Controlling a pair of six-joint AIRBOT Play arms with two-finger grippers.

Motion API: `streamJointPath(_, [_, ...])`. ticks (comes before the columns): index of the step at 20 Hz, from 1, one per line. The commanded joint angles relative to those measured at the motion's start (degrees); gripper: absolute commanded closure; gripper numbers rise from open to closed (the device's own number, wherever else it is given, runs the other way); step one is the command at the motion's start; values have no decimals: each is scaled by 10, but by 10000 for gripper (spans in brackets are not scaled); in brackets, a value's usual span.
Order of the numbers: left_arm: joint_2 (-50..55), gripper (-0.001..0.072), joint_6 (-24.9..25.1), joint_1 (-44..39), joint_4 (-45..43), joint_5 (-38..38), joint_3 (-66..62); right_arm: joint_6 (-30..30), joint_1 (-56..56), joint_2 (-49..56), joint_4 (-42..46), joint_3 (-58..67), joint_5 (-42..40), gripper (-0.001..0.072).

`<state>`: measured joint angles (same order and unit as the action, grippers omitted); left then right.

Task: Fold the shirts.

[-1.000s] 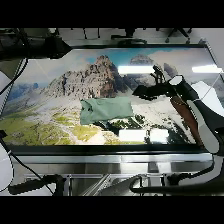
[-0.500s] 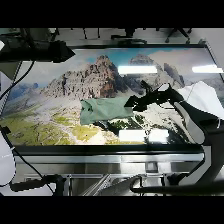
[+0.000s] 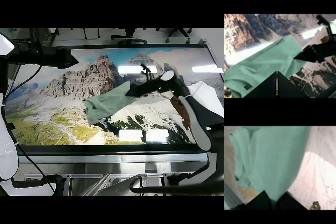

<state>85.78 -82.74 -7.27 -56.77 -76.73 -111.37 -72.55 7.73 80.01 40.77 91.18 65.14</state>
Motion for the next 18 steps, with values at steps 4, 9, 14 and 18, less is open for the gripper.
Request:
streamJointPath(4, [1, 693, 5, 0, -1, -34, 0, -121, -130, -113, 179, 136, 51, 687])
streamJointPath(9, [1, 694, 15, 0, 0, -35, 0, -166, -314, -166, 257, 141, 44, 688])
streamJointPath(14, [1, 693, 16, 0, 0, -39, 0, -259, -473, -200, 325, 140, 144, 688])
streamJointPath(18, [1, 693, 20, 0, 0, -39, 0, -272, -514, -203, 392, 112, 284, 688])
